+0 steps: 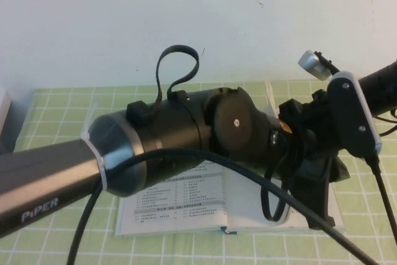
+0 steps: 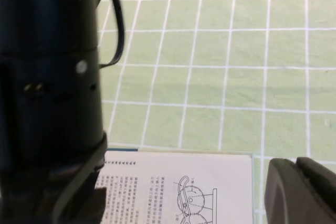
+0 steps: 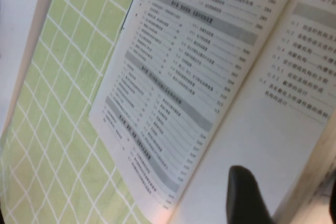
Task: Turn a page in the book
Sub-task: Open the closed book
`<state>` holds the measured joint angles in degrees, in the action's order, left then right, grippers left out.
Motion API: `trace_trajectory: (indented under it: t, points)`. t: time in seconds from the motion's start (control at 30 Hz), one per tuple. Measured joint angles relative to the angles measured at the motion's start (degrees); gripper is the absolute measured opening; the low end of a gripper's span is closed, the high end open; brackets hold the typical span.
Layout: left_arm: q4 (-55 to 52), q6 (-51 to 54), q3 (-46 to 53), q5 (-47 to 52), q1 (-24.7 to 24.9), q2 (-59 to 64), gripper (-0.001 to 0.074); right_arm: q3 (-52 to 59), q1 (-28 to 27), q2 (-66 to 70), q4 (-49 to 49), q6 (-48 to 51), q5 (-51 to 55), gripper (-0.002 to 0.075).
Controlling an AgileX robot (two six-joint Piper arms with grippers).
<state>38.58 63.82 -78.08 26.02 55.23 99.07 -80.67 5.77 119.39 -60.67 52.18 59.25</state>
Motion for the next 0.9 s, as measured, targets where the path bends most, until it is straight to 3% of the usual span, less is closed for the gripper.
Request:
trace_trajectory:
  t: [0.37, 0.9]
  points:
    - [-18.3, -13.7, -0.1, -4.5, 5.7, 5.8, -0.0004, 0.0, 0.0, 0.0, 0.0, 1.0, 0.0, 0.0324]
    - [-33.2, -24.9, -0.3, -11.6, 5.7, 13.1, -0.0004, 0.0, 0.0, 0.0, 0.0, 3.0, 0.0, 0.0324]
